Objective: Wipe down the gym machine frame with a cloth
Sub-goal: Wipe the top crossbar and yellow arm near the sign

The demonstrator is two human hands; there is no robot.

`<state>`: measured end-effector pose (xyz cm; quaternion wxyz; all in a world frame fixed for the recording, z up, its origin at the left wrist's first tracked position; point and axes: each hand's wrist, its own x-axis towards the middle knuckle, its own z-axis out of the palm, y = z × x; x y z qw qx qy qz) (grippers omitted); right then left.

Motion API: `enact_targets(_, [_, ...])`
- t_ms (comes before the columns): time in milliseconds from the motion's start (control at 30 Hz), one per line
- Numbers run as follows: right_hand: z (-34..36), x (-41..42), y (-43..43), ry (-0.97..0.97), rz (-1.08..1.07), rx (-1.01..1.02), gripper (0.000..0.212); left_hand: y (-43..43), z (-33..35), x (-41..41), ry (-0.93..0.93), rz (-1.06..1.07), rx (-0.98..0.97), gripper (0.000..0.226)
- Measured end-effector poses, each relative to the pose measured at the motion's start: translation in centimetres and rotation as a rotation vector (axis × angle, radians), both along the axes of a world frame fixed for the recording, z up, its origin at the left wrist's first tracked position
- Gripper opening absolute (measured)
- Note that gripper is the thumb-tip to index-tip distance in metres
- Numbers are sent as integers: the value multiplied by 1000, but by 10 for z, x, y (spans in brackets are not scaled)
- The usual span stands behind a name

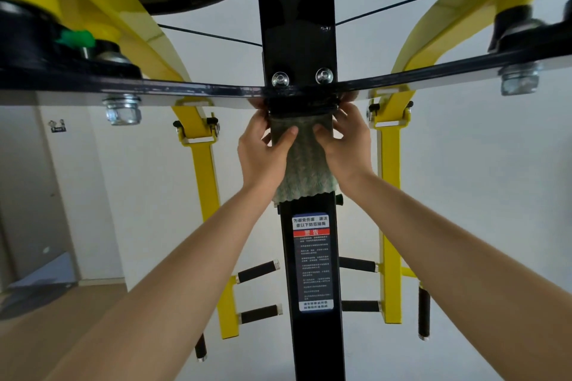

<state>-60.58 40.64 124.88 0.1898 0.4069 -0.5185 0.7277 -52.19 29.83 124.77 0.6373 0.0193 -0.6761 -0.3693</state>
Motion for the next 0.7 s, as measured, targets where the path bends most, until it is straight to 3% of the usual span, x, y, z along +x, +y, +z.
enact_targets(200, [-23, 1, 5, 64, -65, 108, 63, 2, -22, 1, -21, 51, 4, 57])
enact_targets(700, [-135, 2, 12, -10, -73, 242, 65, 8, -135, 13, -229, 287, -49, 67])
